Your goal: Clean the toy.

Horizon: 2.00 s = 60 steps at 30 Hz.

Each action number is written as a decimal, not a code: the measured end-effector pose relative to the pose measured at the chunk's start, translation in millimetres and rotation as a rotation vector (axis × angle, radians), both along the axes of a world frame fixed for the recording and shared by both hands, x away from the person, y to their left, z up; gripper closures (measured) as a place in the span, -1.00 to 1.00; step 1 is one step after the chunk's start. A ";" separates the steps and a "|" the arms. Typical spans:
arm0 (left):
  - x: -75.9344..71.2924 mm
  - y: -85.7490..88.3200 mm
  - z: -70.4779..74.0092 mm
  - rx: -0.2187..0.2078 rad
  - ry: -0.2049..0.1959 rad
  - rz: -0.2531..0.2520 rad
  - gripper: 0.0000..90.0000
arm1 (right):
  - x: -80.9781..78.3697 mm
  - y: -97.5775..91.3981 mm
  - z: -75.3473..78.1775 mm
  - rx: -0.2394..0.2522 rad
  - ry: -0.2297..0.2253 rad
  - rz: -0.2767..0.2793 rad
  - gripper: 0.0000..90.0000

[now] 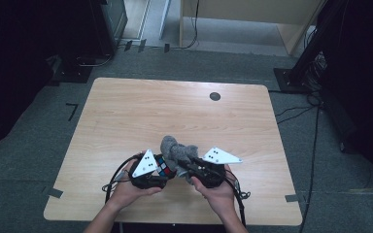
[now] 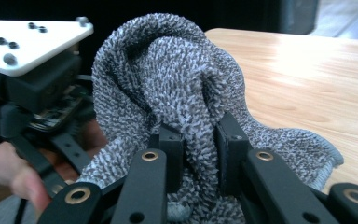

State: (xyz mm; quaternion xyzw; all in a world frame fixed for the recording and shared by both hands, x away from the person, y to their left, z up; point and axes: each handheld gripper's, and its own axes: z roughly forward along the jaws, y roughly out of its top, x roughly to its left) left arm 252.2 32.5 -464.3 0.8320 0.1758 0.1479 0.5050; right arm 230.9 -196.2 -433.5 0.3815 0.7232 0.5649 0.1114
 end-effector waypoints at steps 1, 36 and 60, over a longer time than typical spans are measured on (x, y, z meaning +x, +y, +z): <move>-2.6 0.2 1.8 -0.009 -0.018 -0.011 -0.24 | 0.4 2.4 -1.9 -0.016 0.000 0.002 0.70; -6.8 12.0 7.2 -0.100 -0.073 0.015 -0.24 | 0.8 -8.1 -7.6 -0.019 0.058 -0.076 0.68; -8.5 8.4 6.0 -0.090 -0.093 0.021 -0.24 | -6.7 -1.1 -2.5 -0.083 -0.025 -0.062 0.72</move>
